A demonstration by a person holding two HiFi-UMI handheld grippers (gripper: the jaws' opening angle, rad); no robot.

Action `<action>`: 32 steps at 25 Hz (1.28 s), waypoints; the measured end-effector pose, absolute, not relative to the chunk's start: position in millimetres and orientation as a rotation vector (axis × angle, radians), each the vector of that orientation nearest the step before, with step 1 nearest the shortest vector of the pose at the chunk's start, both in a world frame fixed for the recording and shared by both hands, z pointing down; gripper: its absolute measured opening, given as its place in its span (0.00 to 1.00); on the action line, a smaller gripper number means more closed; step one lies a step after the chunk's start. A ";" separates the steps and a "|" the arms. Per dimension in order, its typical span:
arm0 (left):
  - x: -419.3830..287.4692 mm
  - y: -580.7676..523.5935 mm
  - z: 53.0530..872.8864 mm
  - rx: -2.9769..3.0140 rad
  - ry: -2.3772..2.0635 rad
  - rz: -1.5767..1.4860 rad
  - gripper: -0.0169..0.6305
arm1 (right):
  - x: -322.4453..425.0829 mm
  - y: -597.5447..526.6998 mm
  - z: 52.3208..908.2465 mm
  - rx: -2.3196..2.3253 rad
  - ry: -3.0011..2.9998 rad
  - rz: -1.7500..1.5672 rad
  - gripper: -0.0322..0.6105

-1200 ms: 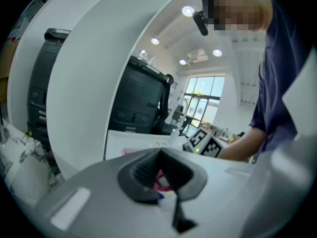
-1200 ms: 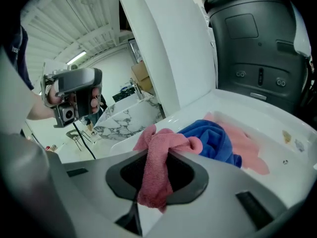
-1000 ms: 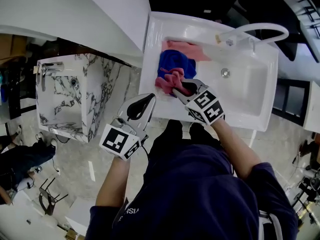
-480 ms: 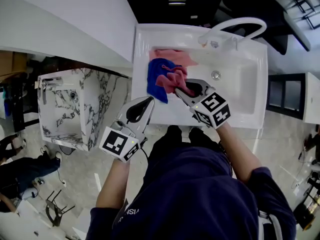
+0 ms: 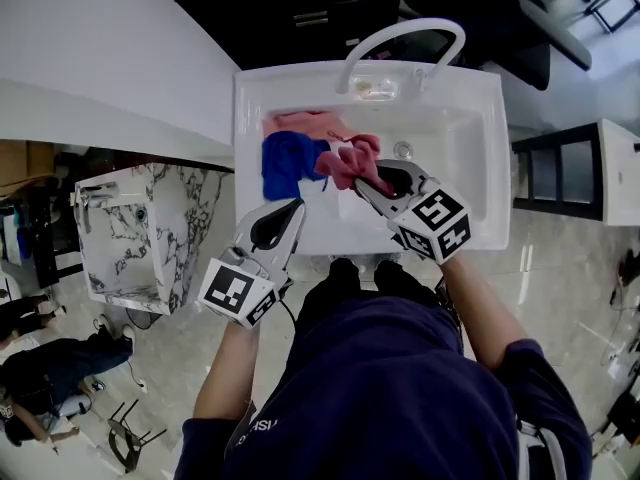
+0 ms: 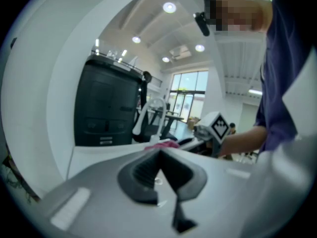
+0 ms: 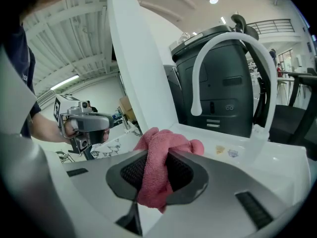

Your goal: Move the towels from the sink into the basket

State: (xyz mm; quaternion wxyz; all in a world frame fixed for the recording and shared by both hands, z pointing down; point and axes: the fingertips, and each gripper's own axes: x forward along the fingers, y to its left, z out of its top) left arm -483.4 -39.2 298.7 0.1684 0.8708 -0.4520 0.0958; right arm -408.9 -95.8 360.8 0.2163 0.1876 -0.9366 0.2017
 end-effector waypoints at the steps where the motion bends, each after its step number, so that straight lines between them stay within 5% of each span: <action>1: -474.2 -40.9 296.9 2.482 -1.279 0.275 0.03 | -398.3 -97.1 358.2 0.529 -2.599 0.560 0.18; 32: -280.6 -80.2 272.2 2.690 -1.034 0.300 0.03 | -189.4 -120.1 315.8 0.851 -2.635 0.543 0.18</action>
